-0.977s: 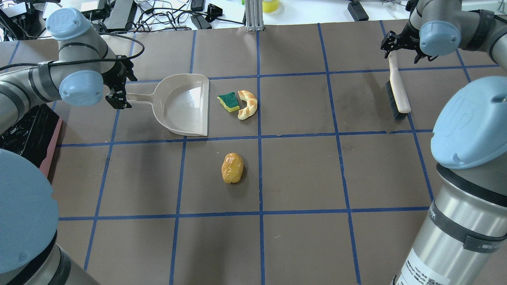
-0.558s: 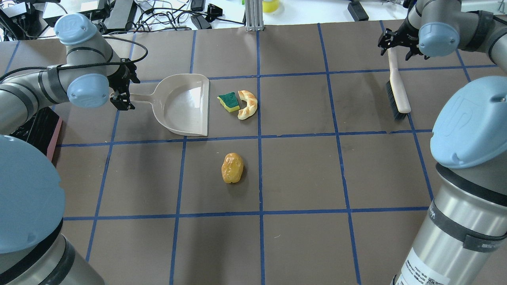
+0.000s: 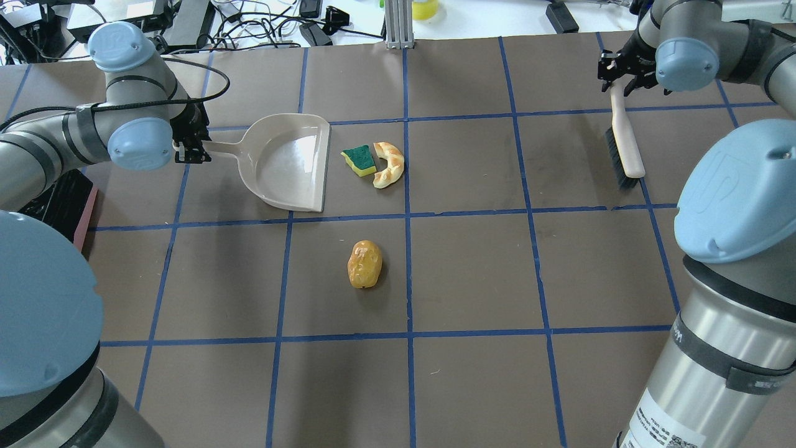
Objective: Sweep and dump trash into bin
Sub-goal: 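Grasp the dustpan handle with left gripper while right grasps brush handle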
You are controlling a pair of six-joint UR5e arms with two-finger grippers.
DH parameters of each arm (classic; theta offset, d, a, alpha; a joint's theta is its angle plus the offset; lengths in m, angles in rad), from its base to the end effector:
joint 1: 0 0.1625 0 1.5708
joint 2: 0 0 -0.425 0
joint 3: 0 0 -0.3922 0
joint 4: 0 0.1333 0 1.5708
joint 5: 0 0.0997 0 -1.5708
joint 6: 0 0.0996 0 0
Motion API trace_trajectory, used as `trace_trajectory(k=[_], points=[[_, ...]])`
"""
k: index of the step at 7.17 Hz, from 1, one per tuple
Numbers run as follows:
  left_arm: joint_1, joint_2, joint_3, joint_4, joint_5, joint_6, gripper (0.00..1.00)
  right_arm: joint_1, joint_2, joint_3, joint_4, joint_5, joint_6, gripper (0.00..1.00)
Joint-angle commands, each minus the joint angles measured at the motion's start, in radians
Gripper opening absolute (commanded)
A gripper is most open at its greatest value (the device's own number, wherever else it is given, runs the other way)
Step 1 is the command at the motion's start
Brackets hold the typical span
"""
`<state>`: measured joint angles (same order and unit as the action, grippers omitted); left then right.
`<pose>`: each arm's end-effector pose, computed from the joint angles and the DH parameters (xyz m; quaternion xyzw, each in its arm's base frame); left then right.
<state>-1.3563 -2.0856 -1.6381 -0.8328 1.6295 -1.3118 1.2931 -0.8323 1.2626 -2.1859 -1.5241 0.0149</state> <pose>0.0140 -0.6630 0.2340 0.6905 -0.7186 0.0817 0.0156 -0.0754 -0.7676 0.2337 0.1430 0.9851 -0.0945 0.0110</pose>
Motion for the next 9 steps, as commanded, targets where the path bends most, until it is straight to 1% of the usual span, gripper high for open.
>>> trace_trajectory(k=[1,2,4,5,8,9], points=[[-0.007,0.021,0.0,0.001,0.009,0.003,0.0,0.0,-0.001,0.006,0.008,-0.001,-0.012,0.0],[-0.007,0.028,0.0,0.0,0.012,0.012,0.0,0.0,-0.007,0.006,0.003,-0.001,-0.012,0.0],[-0.007,0.016,0.0,0.001,0.085,0.019,0.0,0.023,-0.014,0.001,-0.002,0.001,-0.007,0.0],[-0.007,0.019,0.0,0.001,0.13,0.019,0.0,0.079,-0.024,0.0,-0.006,-0.001,0.005,0.0],[-0.024,0.018,0.012,0.001,0.17,0.007,0.0,0.199,-0.031,-0.002,-0.023,0.001,0.016,0.0],[-0.043,0.012,0.012,0.001,0.171,-0.022,0.0,0.227,-0.033,0.0,-0.026,-0.005,0.057,0.0]])
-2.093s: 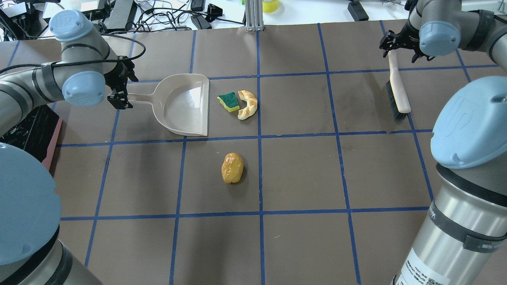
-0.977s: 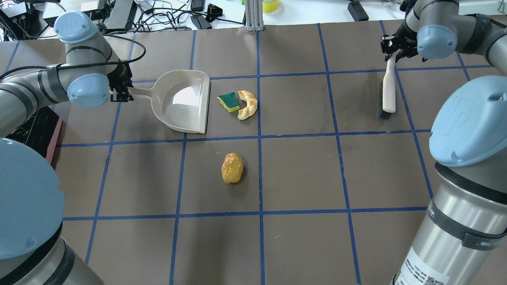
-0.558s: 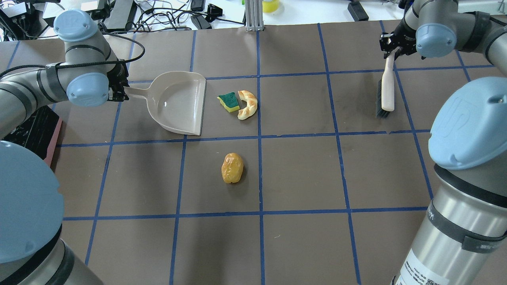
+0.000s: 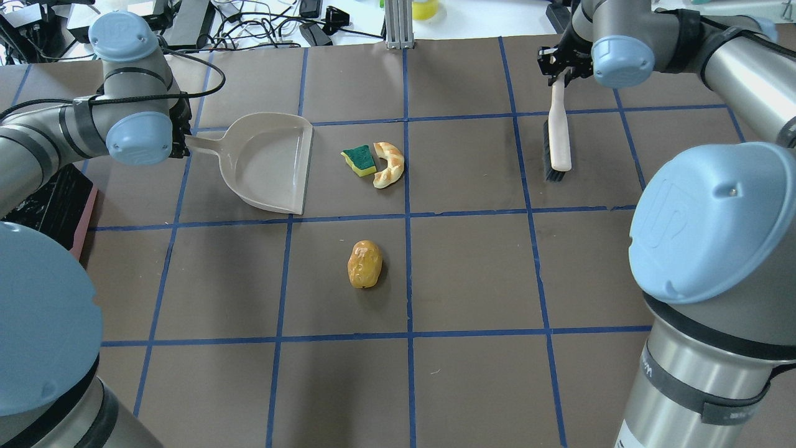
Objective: Sweep and dump trash into bin
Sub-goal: 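Lift the brush with the right gripper and carry it toward the dustpan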
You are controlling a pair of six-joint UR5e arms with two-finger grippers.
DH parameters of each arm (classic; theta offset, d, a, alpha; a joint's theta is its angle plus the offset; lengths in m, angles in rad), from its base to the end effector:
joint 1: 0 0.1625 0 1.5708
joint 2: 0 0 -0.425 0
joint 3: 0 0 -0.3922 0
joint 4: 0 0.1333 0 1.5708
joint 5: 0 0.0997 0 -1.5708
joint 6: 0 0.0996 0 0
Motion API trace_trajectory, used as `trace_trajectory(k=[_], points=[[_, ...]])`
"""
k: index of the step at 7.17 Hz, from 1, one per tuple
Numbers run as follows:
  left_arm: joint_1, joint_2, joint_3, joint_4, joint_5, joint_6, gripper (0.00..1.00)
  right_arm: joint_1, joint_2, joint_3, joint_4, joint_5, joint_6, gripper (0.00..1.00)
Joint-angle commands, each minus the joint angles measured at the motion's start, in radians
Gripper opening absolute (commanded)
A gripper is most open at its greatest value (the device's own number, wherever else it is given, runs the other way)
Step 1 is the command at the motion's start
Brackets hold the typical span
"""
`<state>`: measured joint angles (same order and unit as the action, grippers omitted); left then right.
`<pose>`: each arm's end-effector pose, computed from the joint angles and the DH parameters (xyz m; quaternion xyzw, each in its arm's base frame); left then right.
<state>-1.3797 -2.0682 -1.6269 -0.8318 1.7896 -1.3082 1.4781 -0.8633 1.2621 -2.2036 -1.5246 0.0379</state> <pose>0.0143 -0.6617 0.2527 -0.6818 0.7175 -0.1357 0.0434 0.0672 -0.7672 0.2595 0.0621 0.9910 -0.1173 0.0197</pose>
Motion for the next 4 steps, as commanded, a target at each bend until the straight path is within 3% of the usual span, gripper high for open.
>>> trace_trajectory(k=[1,4], points=[[-0.036,-0.012,-0.001,0.0,0.011,-0.049,0.0,0.083,-0.009,-0.001,-0.008,-0.012,0.11,0.0],[-0.051,-0.02,0.001,0.0,0.016,-0.065,0.0,0.209,-0.008,0.002,-0.013,-0.034,0.345,0.0]])
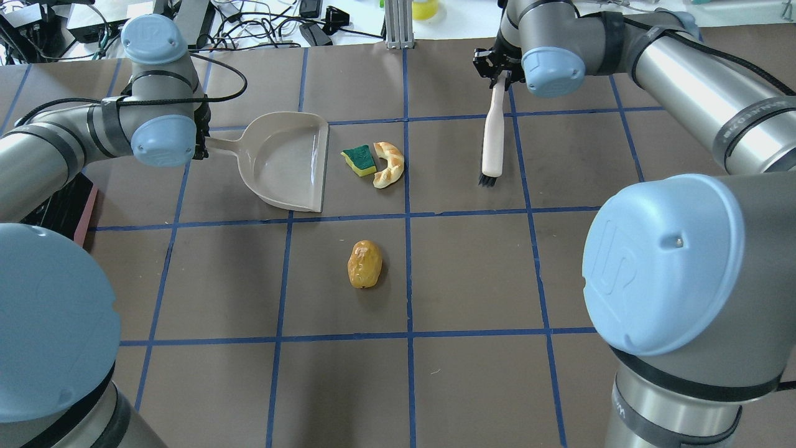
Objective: Sweep and dump trash into bin
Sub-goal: 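Lift the brush with the right gripper and carry it toward the dustpan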
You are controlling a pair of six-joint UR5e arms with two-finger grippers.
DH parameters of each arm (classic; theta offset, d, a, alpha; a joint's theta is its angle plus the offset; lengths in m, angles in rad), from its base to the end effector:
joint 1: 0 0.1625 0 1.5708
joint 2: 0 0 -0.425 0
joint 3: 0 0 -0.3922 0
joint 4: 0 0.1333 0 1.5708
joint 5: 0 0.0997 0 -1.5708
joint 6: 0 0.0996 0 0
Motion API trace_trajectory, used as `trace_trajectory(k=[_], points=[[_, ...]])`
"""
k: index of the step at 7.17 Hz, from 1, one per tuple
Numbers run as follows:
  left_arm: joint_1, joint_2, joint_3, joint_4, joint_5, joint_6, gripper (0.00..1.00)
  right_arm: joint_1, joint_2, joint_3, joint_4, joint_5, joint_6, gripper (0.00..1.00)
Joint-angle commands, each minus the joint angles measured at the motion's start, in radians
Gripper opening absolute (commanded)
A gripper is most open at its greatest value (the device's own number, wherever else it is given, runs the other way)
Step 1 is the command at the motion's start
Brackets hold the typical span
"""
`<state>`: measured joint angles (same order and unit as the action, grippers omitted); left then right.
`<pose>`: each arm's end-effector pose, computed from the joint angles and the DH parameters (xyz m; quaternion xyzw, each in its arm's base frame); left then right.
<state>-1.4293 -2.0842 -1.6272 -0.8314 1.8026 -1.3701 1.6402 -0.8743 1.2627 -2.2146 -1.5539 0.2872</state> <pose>-0.0171 -0.6626 0.2424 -0.6859 0.7135 -0.1352 0.0457 0.1872 -0.7461 0.2688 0.1067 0.9861 -0.1238 0.0308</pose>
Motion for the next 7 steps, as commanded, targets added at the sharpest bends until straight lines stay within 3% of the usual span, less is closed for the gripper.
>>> trace_trajectory(k=[1,7], points=[[-0.003,-0.002,0.001,0.0,0.003,-0.003,0.0,0.082,0.014,0.001,-0.002,-0.003,0.171,0.0],[-0.003,-0.007,0.001,0.0,0.0,-0.024,0.0,0.205,0.087,-0.003,-0.147,-0.006,0.386,0.0]])
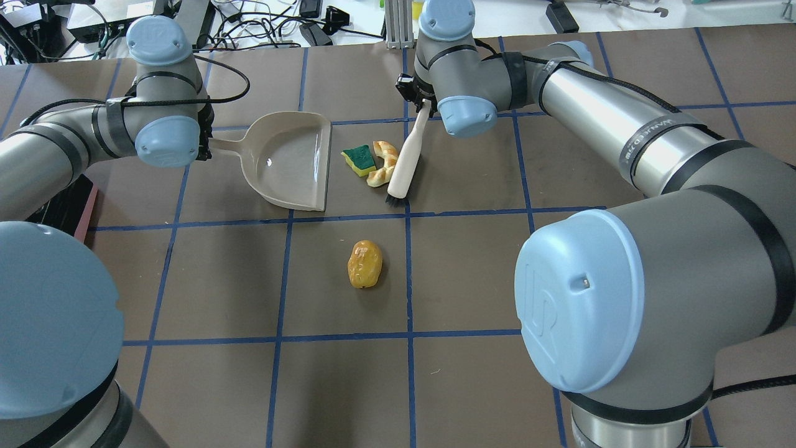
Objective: Sweep and dump trash into bin
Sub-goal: 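Sweep the sponge and croissant into the dustpan with the right gripper's brush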
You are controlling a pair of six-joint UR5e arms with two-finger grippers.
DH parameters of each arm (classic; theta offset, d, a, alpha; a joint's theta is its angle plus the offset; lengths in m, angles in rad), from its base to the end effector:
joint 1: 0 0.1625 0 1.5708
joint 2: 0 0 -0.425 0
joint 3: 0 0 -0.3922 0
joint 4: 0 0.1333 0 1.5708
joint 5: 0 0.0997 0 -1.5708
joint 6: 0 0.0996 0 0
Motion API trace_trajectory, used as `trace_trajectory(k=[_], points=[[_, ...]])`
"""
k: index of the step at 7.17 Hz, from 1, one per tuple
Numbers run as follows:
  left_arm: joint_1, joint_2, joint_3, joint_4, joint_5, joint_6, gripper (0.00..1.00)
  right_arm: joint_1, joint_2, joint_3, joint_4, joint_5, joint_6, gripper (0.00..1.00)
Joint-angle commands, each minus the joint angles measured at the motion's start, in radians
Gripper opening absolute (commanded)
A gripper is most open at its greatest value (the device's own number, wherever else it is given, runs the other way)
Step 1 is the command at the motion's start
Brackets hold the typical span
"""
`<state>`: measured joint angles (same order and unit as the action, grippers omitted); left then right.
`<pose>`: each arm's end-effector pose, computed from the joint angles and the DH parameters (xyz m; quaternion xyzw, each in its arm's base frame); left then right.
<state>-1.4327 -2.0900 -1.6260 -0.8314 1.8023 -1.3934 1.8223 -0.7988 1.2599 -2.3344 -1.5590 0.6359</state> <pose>-0.0193 -0.6634 0.2391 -0.6930 0.7070 -0.1338 0.0451 0.3225 -0.7148 0.2271 0.1880 0.9705 -0.1336 0.0699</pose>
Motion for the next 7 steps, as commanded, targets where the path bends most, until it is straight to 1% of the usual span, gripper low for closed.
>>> trace_trajectory(k=[1,2,3,5,7], points=[[0.0,-0.001,0.0,0.0,0.0,-0.001,0.0,0.041,0.027,-0.001,-0.063,-0.003,0.077,0.0],[0.0,0.001,0.0,0.0,0.0,-0.001,0.0,0.054,0.036,-0.016,-0.083,-0.003,0.114,0.0],[0.0,0.001,0.0,0.0,0.0,-0.001,0.0,0.06,0.058,-0.068,-0.083,-0.003,0.154,0.0],[0.0,0.001,0.0,0.002,0.0,-0.003,0.0,0.119,0.111,-0.166,-0.074,-0.056,0.266,0.0],[0.0,0.001,0.0,0.0,-0.001,-0.003,0.0,0.178,0.113,-0.178,-0.072,-0.055,0.403,0.0]])
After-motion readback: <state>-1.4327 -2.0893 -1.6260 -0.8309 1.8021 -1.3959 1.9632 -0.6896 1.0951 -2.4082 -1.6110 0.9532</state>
